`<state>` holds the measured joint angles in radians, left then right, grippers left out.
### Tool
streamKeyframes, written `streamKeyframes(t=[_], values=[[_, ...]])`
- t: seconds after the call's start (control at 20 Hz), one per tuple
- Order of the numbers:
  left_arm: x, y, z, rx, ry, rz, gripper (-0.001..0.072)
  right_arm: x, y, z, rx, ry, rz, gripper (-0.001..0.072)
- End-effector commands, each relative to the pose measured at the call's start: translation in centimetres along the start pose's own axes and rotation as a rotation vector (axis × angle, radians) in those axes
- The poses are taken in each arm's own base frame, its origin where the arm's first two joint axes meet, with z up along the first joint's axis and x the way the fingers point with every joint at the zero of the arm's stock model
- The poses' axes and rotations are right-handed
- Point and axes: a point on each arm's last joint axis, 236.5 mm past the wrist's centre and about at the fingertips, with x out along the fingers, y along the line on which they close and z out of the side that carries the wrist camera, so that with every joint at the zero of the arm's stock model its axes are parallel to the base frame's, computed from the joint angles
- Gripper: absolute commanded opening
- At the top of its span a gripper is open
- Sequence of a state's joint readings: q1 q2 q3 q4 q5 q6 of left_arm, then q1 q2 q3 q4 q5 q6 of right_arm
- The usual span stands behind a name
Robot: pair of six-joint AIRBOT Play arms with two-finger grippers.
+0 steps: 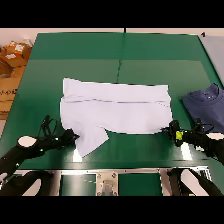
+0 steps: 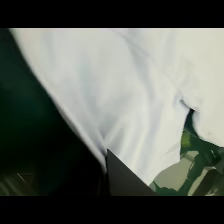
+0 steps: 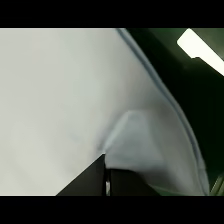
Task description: Fold the shirts.
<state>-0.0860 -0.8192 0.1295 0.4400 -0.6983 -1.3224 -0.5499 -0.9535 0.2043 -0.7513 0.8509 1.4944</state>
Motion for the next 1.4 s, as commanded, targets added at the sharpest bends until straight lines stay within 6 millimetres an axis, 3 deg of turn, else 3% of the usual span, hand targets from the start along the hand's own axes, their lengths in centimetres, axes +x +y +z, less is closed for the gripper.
streamKeyframes(t=[0.0, 0.15, 0.3, 0.4, 0.5, 0.8, 0.95, 1.1, 1.35], values=[[0.2, -1.6, -3.2, 0.062, 0.128, -0.036, 0.0027, -0.1, -0.1, -0.7, -0.089, 0.042, -0.009, 0.0013], [-1.1, -2.3, -5.5, 0.164, 0.276, -0.008, 0.0026, -0.9, -0.2, -1.5, -0.156, 0.101, -0.045, 0.0013], [-3.1, -1.8, -5.3, 0.268, 0.354, 0.114, 0.0026, -2.1, -0.6, -2.0, -0.183, 0.145, -0.098, 0.0014], [-4.9, -2.0, -3.6, 0.344, 0.354, 0.212, 0.0025, -3.4, -0.8, -2.0, -0.211, 0.144, -0.143, 0.0014], [-6.9, -3.5, -1.5, 0.427, 0.329, 0.270, 0.0026, -5.2, -0.4, -1.3, -0.250, 0.107, -0.177, 0.0014], [-10.3, -11.0, 4.0, 0.566, 0.131, 0.228, 0.0025, -10.5, 7.1, 1.4, -0.347, -0.048, -0.052, 0.0014], [-10.4, -13.6, 7.1, 0.596, 0.052, 0.217, 0.0025, -11.6, 11.3, 3.0, -0.345, -0.093, 0.063, 0.0014], [-8.5, -14.6, 10.1, 0.608, 0.065, 0.232, 0.0025, -11.1, 15.0, 4.6, -0.370, -0.103, 0.155, 0.0014], [-4.1, -14.8, 16.7, 0.602, 0.038, 0.290, 0.0025, -5.4, 18.1, 7.7, -0.390, -0.080, 0.134, 0.0014]])
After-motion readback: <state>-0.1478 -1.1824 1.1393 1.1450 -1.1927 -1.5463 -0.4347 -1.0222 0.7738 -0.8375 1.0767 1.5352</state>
